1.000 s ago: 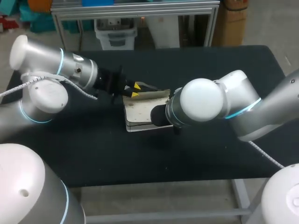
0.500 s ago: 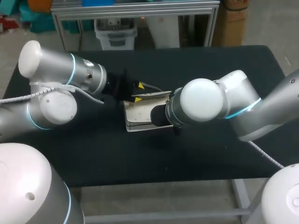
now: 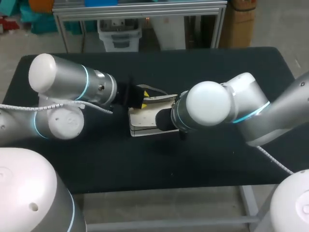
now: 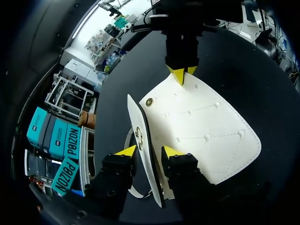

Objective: Pick up the bag, open it, inspect its contents, close it, and place it on the opposite side

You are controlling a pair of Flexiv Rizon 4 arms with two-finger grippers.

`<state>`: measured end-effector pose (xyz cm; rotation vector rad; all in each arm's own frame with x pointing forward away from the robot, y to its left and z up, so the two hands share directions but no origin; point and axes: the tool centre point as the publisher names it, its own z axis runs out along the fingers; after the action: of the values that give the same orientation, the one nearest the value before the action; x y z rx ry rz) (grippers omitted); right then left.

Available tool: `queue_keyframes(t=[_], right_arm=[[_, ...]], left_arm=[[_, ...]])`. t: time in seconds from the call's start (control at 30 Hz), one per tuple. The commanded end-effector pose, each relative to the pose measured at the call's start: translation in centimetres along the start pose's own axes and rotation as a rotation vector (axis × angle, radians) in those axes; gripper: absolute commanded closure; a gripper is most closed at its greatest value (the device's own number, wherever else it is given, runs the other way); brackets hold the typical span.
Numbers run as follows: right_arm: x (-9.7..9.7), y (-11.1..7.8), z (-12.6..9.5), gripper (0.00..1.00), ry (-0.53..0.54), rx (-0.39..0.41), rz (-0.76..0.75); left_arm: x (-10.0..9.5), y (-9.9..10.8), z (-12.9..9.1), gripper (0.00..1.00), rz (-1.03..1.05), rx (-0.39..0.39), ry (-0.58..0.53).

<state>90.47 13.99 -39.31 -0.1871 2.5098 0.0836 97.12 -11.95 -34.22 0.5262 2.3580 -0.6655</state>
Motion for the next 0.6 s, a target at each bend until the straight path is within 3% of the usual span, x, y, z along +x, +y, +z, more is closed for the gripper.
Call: queue_keyframes(t=[0.03,0.37,0.5,0.6], right_arm=[[0.4,0.0,0.3,1.0,-0.005,0.001,0.0],[0.4,0.0,0.3,1.0,-0.005,0.001,0.0],[0.4,0.0,0.3,1.0,-0.005,0.001,0.0],[0.4,0.0,0.3,1.0,-0.005,0.001,0.0]], left_arm=[[-0.6,0.0,0.4,0.65,-0.005,-0.039,0.008],[-1.2,0.8,0.7,0.66,-0.024,-0.038,0.031],[-1.6,0.6,0.8,0.76,-0.031,-0.055,0.048],[-1.9,0.9,1.1,0.77,-0.044,-0.06,0.066]])
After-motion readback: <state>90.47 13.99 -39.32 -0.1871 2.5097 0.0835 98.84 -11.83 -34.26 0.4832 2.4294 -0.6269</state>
